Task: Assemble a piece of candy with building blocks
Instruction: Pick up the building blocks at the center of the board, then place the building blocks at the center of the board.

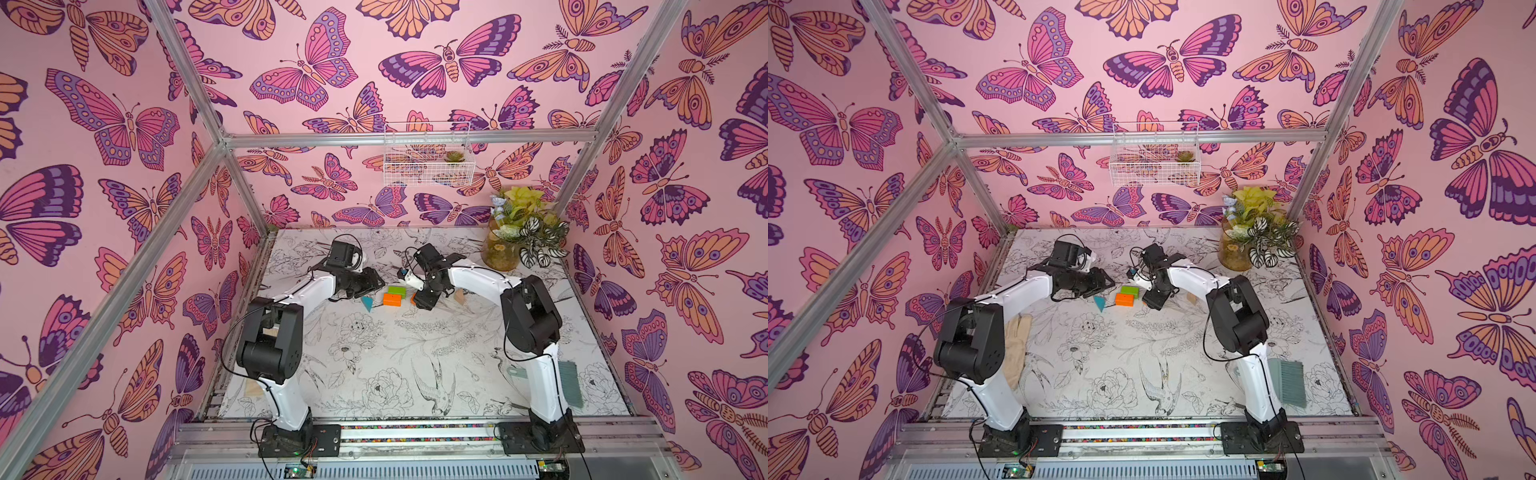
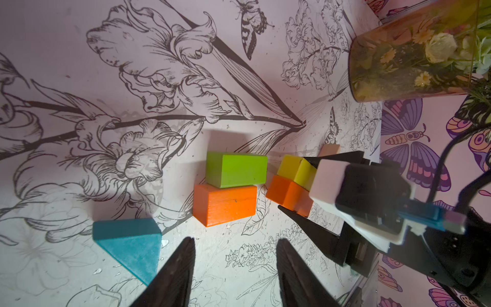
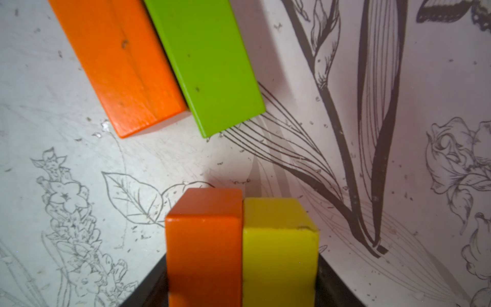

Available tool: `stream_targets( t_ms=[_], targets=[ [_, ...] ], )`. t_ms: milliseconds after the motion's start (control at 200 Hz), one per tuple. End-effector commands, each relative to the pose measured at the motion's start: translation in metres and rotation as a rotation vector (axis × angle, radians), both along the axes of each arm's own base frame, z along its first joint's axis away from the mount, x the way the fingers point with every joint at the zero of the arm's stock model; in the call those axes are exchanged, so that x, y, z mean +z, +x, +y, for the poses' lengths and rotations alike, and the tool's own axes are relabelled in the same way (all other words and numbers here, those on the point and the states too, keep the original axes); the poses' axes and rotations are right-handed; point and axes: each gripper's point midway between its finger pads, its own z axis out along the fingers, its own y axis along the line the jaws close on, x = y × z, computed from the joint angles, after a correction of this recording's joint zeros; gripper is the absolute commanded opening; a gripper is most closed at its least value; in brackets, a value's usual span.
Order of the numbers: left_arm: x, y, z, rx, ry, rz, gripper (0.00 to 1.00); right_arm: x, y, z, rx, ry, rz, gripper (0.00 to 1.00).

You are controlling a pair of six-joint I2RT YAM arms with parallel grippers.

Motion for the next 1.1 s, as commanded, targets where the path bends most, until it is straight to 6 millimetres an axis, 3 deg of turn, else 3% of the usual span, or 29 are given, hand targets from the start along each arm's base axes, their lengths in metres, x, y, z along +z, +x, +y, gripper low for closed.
stream_targets(
  t_ms=[0, 255, 826, 1031, 1096],
  targets=[
    [-0.005, -0.004, -0.001, -0.033, 0.002, 0.039, 0.53, -0.006, -0.004, 0.003, 0.048, 0.000, 0.036, 0.00],
    [-0.022, -0.005, -0.003, -0.053, 0.020, 0.120, 0.53, -0.011, -0.009, 0.010, 0.102, 0.003, 0.101, 0.00],
    [-0.032, -0.001, -0.014, -0.067, 0.024, 0.155, 0.52, -0.007, -0.005, 0.036, 0.203, 0.060, 0.051, 0.00],
    [-0.035, -0.004, -0.009, -0.058, 0.044, 0.156, 0.52, 0.005, -0.004, 0.039, 0.174, 0.088, 0.021, 0.37],
    [-0.034, -0.005, -0.008, -0.054, 0.050, 0.153, 0.52, 0.011, -0.004, 0.038, 0.168, 0.095, 0.002, 0.39]
  ],
)
